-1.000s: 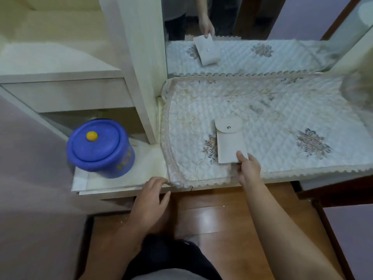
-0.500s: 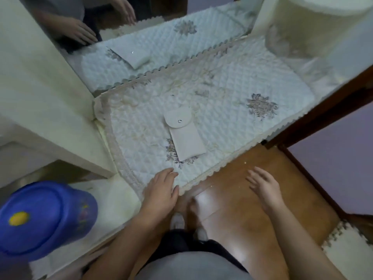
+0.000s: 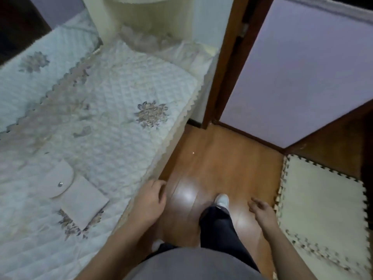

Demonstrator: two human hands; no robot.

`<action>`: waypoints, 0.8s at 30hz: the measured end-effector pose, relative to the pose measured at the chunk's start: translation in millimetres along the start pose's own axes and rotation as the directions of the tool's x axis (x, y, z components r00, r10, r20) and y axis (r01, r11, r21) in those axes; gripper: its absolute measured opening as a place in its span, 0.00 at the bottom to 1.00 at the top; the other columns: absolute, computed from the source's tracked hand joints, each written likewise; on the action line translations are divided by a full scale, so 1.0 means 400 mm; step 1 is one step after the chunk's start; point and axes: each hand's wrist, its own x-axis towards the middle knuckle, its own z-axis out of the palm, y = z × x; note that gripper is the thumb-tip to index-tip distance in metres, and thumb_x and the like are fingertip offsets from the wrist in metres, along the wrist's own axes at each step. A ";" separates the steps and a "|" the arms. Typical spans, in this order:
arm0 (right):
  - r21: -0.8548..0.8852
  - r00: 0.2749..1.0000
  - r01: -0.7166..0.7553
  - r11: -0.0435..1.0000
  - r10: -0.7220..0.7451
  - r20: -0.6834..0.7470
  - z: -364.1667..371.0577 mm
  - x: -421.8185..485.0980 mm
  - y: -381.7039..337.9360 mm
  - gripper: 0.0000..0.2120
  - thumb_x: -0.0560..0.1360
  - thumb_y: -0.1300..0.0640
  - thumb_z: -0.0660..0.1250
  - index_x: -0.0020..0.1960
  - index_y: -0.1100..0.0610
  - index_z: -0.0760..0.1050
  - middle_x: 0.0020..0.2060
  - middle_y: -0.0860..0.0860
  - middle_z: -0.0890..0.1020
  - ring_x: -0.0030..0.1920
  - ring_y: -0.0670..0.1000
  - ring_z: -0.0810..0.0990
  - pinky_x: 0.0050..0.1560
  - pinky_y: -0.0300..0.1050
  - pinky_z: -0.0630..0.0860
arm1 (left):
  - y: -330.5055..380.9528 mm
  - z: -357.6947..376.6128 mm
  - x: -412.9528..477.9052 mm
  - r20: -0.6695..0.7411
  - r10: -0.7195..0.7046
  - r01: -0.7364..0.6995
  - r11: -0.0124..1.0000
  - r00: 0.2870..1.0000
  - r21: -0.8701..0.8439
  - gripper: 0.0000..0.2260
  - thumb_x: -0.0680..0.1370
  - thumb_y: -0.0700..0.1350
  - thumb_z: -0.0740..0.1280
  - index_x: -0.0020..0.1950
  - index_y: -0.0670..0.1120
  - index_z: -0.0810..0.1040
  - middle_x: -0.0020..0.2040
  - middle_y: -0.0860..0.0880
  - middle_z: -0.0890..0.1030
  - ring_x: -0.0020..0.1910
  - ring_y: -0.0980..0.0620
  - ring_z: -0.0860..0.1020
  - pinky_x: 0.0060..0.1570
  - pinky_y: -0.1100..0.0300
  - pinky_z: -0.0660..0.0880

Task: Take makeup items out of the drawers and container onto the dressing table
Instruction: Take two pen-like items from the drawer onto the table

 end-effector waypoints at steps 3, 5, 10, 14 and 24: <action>0.026 0.999 -0.048 0.999 0.048 -0.018 -0.095 0.111 -0.017 0.17 0.76 0.59 0.62 0.62 0.63 0.71 0.58 0.60 0.75 0.57 0.60 0.75 0.58 0.53 0.70 | 0.101 0.057 0.126 0.036 -0.072 0.073 0.997 0.997 -0.025 0.13 0.76 0.43 0.62 0.61 0.44 0.73 0.58 0.45 0.77 0.57 0.47 0.75 0.56 0.57 0.71; 0.032 0.997 -0.072 0.997 0.073 -0.029 -0.178 0.194 -0.040 0.17 0.76 0.59 0.62 0.62 0.64 0.71 0.55 0.60 0.76 0.52 0.58 0.76 0.50 0.50 0.71 | 0.173 0.101 0.211 0.076 -0.166 0.173 0.980 0.983 -0.101 0.13 0.76 0.42 0.63 0.61 0.44 0.72 0.59 0.45 0.76 0.58 0.47 0.75 0.54 0.60 0.69; -0.021 0.991 -0.126 0.992 0.125 -0.037 -0.353 0.369 -0.141 0.16 0.75 0.60 0.62 0.61 0.66 0.71 0.52 0.60 0.76 0.48 0.58 0.75 0.49 0.52 0.69 | 0.301 0.170 0.364 0.178 -0.363 0.393 0.901 0.914 -0.180 0.13 0.77 0.43 0.62 0.61 0.43 0.72 0.59 0.45 0.77 0.51 0.52 0.72 0.49 0.60 0.66; -0.106 0.994 -0.096 0.990 0.102 0.048 -0.380 0.514 -0.288 0.18 0.76 0.59 0.62 0.63 0.67 0.70 0.54 0.60 0.76 0.49 0.58 0.74 0.49 0.51 0.67 | 0.296 0.181 0.425 0.171 -0.505 0.532 0.826 0.846 -0.188 0.11 0.77 0.42 0.62 0.58 0.42 0.74 0.58 0.43 0.78 0.55 0.45 0.76 0.49 0.59 0.67; -0.453 0.849 0.330 0.828 -0.050 0.525 -0.053 0.781 -0.778 0.13 0.75 0.53 0.61 0.59 0.54 0.75 0.58 0.58 0.78 0.56 0.59 0.78 0.53 0.47 0.73 | 0.248 0.201 0.574 0.236 -0.840 0.717 0.232 0.488 -0.657 0.09 0.78 0.38 0.58 0.40 0.39 0.74 0.46 0.38 0.76 0.42 0.44 0.75 0.43 0.54 0.67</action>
